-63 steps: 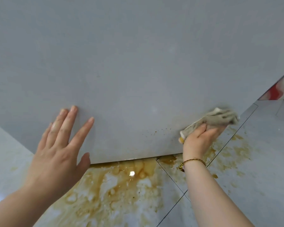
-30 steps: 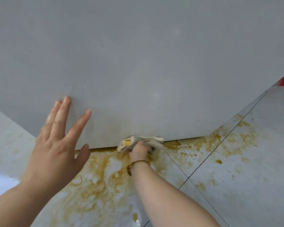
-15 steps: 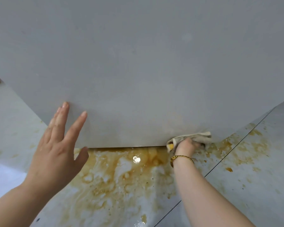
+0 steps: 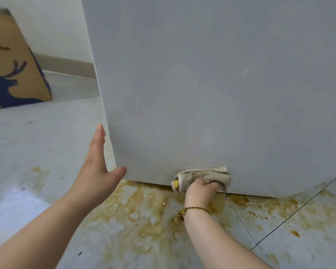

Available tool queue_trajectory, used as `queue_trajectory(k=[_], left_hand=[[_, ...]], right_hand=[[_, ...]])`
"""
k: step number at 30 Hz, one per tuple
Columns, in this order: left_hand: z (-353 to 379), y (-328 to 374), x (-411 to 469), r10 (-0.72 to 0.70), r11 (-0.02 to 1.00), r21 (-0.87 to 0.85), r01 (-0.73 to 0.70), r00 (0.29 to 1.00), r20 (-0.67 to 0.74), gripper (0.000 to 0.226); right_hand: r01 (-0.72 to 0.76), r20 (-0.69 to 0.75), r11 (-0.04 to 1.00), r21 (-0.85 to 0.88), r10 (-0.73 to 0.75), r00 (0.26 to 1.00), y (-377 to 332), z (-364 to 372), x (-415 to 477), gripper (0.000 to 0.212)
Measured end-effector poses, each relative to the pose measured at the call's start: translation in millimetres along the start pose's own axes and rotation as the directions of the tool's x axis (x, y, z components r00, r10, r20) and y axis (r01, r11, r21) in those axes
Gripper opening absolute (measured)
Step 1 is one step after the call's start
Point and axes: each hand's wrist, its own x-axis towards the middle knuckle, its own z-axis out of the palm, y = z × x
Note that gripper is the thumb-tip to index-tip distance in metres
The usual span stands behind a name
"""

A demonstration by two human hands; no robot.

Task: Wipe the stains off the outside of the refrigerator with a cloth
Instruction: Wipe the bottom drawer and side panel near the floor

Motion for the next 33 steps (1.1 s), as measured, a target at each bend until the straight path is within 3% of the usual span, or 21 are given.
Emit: queue_trajectory(k=[2, 4, 7, 8, 10, 13, 14, 15, 17, 19, 21, 23, 25, 28, 30, 33], left_hand=[[2.0, 10.2, 5.1, 0.043, 0.997, -0.070, -0.039, 0.997, 0.060, 0.093], [3.8, 12.6, 7.9, 0.048, 0.991, -0.130, -0.042, 0.998, 0.041, 0.093], [3.0, 11.9, 7.9, 0.023, 0.988, -0.156, -0.013, 0.998, 0.064, 0.091], [0.3, 10.2, 8.5, 0.022, 0.987, -0.163, -0.011, 0.998, 0.065, 0.091], [-5.3, 7.4, 9.5, 0.032, 0.983, -0.182, -0.017, 0.996, 0.080, 0.090], [-14.5, 9.6, 7.9, 0.050, 0.977, -0.211, -0.028, 0.994, 0.099, 0.088], [-17.6, 11.6, 7.3, 0.045, 0.974, -0.225, -0.019, 0.993, 0.111, 0.088], [-19.5, 14.1, 6.3, 0.043, 0.971, -0.239, -0.014, 0.992, 0.116, 0.088], [-21.4, 17.4, 5.9, 0.027, 0.958, -0.287, 0.010, 0.992, 0.123, 0.086], [-21.2, 18.1, 5.9, -0.012, 0.938, -0.343, 0.053, 0.993, 0.121, 0.084], [-21.8, 18.9, 7.3, -0.037, 0.917, -0.391, 0.081, 0.992, 0.120, 0.081], [-25.3, 19.1, 9.7, -0.047, 0.900, -0.425, 0.100, 0.990, 0.134, 0.078], [-29.8, 19.4, 11.3, -0.048, 0.885, -0.452, 0.111, 0.988, 0.149, 0.076], [-29.5, 20.8, 9.7, -0.047, 0.877, -0.465, 0.120, 0.985, 0.165, 0.074], [-25.2, 21.7, 9.0, -0.055, 0.870, -0.479, 0.120, 0.987, 0.149, 0.074], [-22.6, 22.8, 7.7, -0.062, 0.873, -0.473, 0.121, 0.988, 0.140, 0.073]], right_hand=[[0.342, -0.067, 0.940, 0.001, -0.341, 0.938, -0.6, -17.0, 4.9, 0.051], [0.618, -0.051, 0.784, -0.053, -0.620, 0.783, -8.0, -29.5, 10.6, 0.055], [0.934, 0.026, 0.301, -0.191, -0.950, 0.311, -32.2, -43.8, 20.6, 0.047], [0.961, 0.056, 0.158, -0.227, -0.983, 0.174, -42.8, -44.3, 25.3, 0.043], [0.953, 0.104, -0.061, -0.298, -0.994, -0.031, -65.1, -42.6, 32.4, 0.038], [0.827, 0.130, -0.408, -0.387, -0.912, -0.389, -106.9, -33.8, 25.6, 0.028], [0.778, 0.129, -0.478, -0.408, -0.874, -0.469, -119.9, -27.9, 19.8, 0.026], [0.745, 0.114, -0.511, -0.429, -0.849, -0.517, -131.3, -21.2, 13.0, 0.026], [0.746, 0.042, -0.501, -0.439, -0.841, -0.540, -146.8, -2.4, -6.6, 0.027], [0.786, 0.003, -0.437, -0.437, -0.875, -0.484, -142.3, 19.7, -24.4, 0.029], [0.775, 0.086, -0.441, -0.453, -0.886, -0.455, -116.9, 37.4, -30.4, 0.034], [0.654, 0.333, -0.619, -0.435, -0.785, -0.522, -77.2, 45.8, -21.5, 0.040], [0.458, 0.572, -0.828, -0.322, -0.556, -0.603, -44.4, 43.6, -3.7, 0.043], [0.272, 0.723, -0.954, -0.123, -0.274, -0.634, -47.0, 30.7, 7.2, 0.045], [0.248, 0.700, -0.965, -0.089, -0.238, -0.673, -77.8, 23.3, 1.1, 0.041], [0.335, 0.519, -0.922, -0.195, -0.387, -0.762, -135.7, 17.5, -21.6, 0.017]])
